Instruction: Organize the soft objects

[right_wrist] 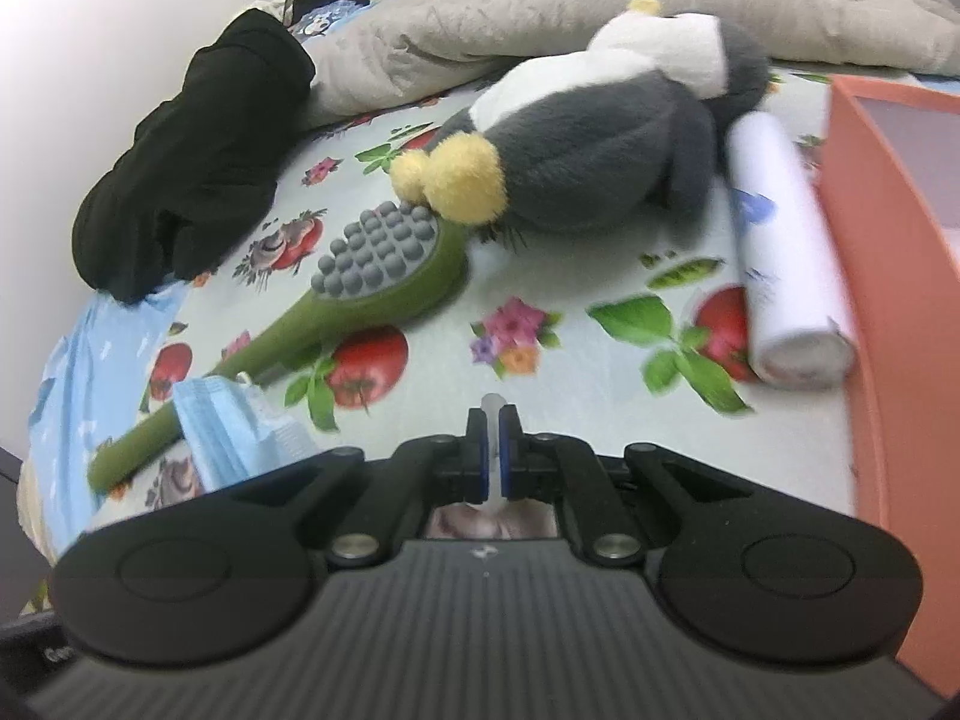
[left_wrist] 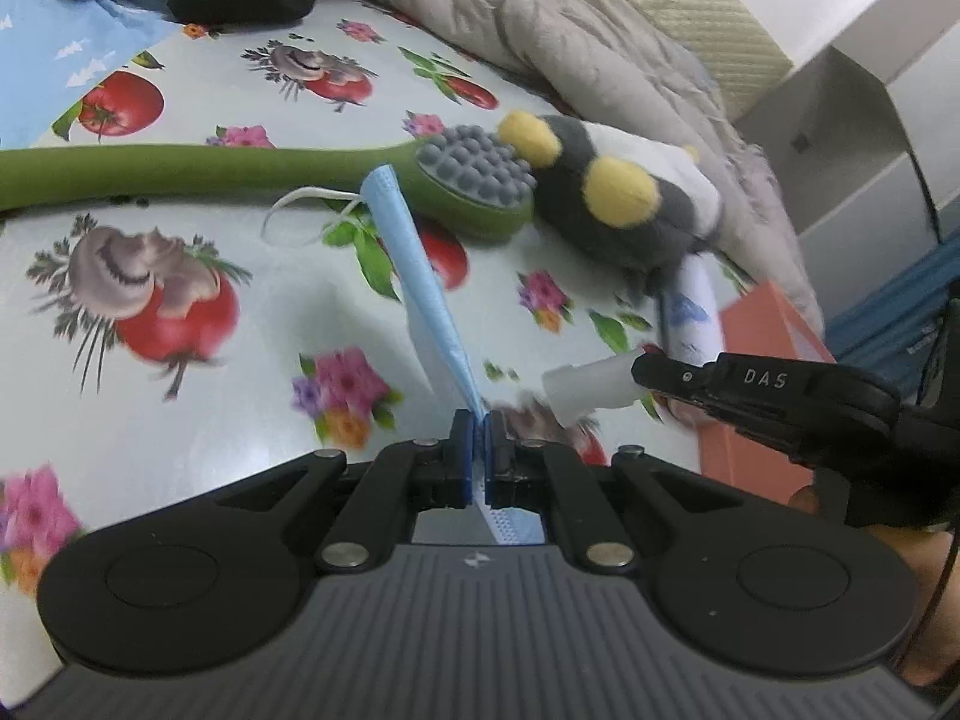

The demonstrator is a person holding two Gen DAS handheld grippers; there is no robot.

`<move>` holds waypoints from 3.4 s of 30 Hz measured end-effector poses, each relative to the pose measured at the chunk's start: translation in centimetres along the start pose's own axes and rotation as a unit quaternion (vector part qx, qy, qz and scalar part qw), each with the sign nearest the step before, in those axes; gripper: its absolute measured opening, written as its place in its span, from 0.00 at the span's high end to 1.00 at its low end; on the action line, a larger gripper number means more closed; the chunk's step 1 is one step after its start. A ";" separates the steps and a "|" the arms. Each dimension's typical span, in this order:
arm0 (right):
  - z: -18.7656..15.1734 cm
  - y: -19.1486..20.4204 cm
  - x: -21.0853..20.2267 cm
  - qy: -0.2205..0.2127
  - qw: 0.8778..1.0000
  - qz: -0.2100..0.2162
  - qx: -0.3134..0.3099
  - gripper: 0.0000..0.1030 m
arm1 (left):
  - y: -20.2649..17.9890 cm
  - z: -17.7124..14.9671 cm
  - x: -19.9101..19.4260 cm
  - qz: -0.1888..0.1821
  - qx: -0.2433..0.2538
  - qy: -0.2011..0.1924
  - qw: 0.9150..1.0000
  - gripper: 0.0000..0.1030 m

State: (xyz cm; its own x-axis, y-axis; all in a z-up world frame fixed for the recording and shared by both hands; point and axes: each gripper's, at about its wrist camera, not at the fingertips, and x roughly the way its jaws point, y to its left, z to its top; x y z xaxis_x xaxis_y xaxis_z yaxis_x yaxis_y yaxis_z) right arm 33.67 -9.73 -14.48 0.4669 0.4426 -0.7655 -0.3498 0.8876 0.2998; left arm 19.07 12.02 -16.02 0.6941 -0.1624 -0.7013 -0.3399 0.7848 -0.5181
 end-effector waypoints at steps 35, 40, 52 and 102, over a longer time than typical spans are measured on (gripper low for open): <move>-12.1 -1.8 -9.1 -0.015 0.999 -0.032 -0.012 0.52 | 2.7 -7.5 -5.0 0.055 -0.018 0.056 0.997 0.26; -12.3 -1.1 -6.9 -0.011 0.998 -0.038 -0.056 0.48 | 2.3 -7.6 -4.3 0.059 -0.035 0.048 0.996 0.24; -14.3 -0.5 -5.1 0.016 0.984 -0.069 -0.166 0.70 | 0.3 -8.7 -2.5 0.091 -0.031 0.049 0.994 0.20; -15.8 -2.9 -6.8 0.026 0.986 -0.062 -0.150 0.78 | -4.1 -10.2 1.0 0.174 0.125 0.043 0.976 0.92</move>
State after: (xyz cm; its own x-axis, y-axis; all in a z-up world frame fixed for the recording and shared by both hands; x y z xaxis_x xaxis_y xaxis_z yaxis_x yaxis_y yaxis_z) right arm 18.68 -17.38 -19.12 0.4813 0.3189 -0.8165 -0.5216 0.8528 0.0257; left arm 14.67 2.50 -19.61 0.5044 0.0977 -0.8579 -0.3720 0.9212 -0.1138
